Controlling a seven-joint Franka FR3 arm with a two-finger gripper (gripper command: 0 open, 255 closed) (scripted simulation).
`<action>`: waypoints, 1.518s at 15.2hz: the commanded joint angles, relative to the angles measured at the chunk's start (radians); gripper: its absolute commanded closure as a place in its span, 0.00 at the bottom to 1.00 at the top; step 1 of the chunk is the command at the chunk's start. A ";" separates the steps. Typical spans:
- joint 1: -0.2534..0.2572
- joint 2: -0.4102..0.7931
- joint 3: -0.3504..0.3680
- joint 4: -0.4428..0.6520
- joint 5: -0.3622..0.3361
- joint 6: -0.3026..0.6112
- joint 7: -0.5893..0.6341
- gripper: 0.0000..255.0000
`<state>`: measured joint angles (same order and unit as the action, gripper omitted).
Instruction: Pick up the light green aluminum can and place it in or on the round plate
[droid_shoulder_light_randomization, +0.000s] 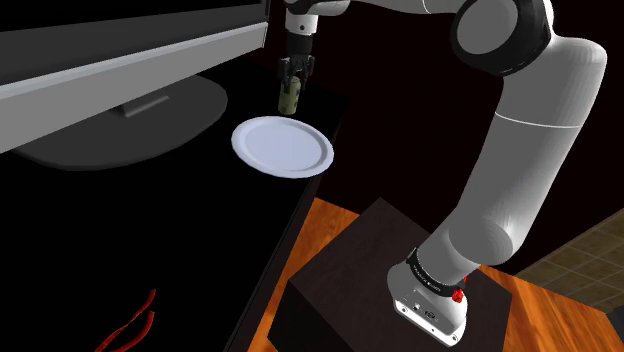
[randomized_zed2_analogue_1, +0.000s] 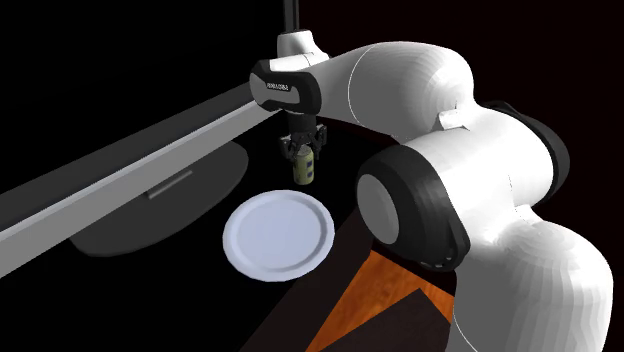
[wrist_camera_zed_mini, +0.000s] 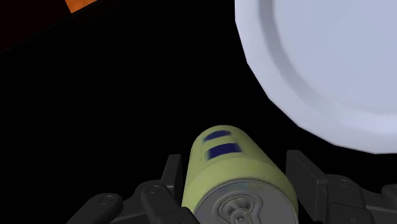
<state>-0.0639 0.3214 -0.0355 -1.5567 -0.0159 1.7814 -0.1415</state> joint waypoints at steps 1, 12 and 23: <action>0.000 0.000 0.000 0.000 0.000 0.000 0.000 1.00; 0.000 -0.007 0.000 0.111 0.000 -0.118 -0.002 1.00; 0.028 -0.105 0.014 0.089 -0.002 -0.196 0.039 1.00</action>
<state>-0.0449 0.2423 -0.0261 -1.4405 -0.0177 1.5843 -0.1170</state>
